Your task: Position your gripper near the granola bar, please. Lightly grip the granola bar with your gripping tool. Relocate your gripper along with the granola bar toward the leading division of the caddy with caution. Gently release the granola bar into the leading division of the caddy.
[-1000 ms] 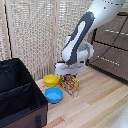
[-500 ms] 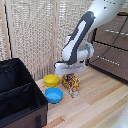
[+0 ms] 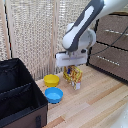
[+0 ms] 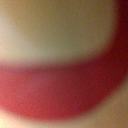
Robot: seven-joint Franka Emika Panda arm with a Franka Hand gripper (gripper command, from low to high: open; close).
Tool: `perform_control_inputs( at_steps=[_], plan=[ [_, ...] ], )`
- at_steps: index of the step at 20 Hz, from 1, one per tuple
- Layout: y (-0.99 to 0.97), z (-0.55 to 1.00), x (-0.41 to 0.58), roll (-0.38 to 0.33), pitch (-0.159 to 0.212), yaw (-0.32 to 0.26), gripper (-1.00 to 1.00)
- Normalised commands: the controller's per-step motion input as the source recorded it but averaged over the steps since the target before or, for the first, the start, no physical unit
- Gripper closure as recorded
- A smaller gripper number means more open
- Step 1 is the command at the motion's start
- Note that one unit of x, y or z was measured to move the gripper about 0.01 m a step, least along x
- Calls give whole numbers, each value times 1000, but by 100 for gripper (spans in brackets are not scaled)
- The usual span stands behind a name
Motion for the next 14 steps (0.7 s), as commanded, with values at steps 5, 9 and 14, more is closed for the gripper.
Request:
perform_control_inputs(
  at_steps=[5, 9, 14],
  plan=[
    [51, 879, 186, 65, 72, -4, 100],
    [310, 861, 127, 8, 99, -28, 100],
    [257, 744, 86, 0, 141, -61, 100]
  ],
)
